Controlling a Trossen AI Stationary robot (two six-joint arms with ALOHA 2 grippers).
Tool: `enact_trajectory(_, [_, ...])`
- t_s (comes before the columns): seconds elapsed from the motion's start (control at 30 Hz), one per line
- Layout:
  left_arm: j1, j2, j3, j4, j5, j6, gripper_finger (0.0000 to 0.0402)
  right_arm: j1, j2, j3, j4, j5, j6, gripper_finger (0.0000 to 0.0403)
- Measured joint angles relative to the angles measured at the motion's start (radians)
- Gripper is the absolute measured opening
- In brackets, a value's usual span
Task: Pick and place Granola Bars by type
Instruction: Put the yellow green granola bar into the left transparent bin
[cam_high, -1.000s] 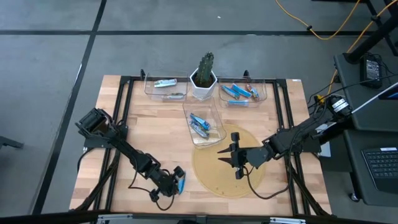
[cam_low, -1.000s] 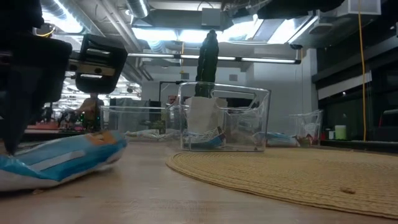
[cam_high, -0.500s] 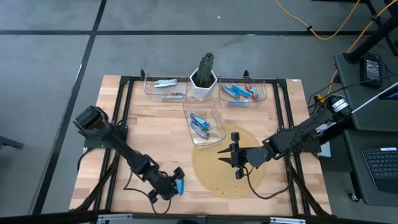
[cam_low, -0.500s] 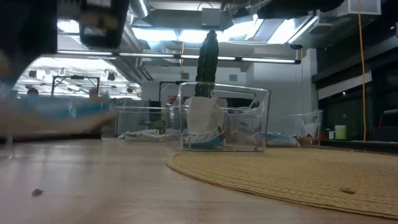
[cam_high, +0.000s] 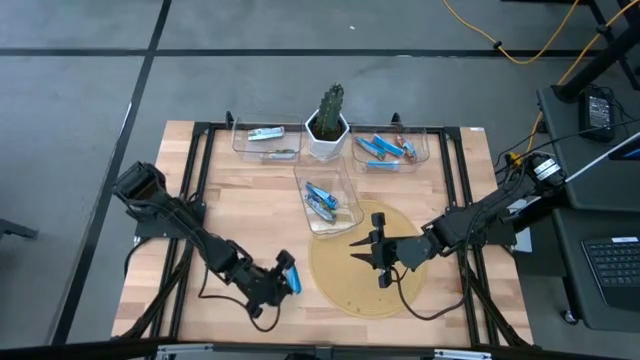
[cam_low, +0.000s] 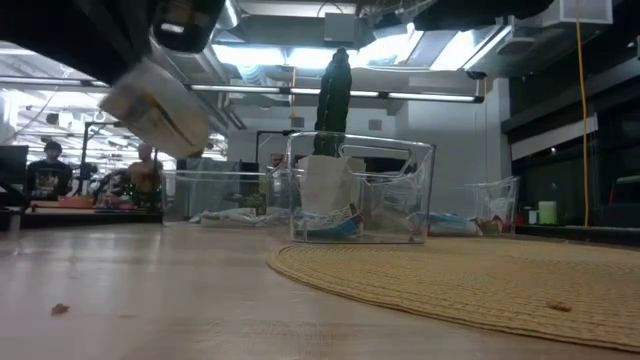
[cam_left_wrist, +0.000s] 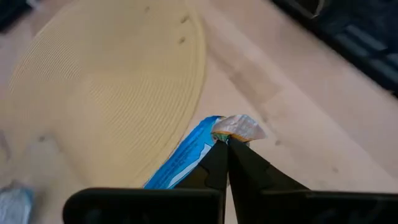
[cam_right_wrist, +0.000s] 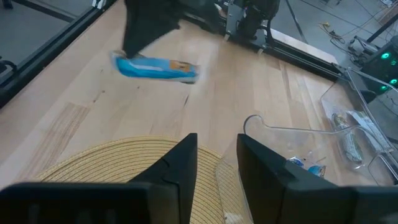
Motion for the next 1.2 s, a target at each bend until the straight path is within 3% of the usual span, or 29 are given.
enact_trajectory(0.2, [0.034,-0.057,0.0,-0.061,-0.071,-0.057,0.0002,0.0,0.0,0.0,0.0,0.0,-0.002,0.0116])
enact_trajectory(0.57, [0.114,-0.284,0.0,-0.238,-0.186,-0.204,0.0001,0.0,0.0,0.0,0.0,0.0,-0.003,0.0116])
enact_trajectory(1.0, [0.208,-0.423,0.004,-0.329,-0.186,-0.208,0.0003,0.0,0.0,0.0,0.0,0.0,-0.005,0.0116])
enact_trajectory(1.2, [0.293,-0.452,0.115,-0.468,-0.209,-0.162,0.0002,-0.011,0.0,0.0,0.0,-0.001,-0.003,0.0116])
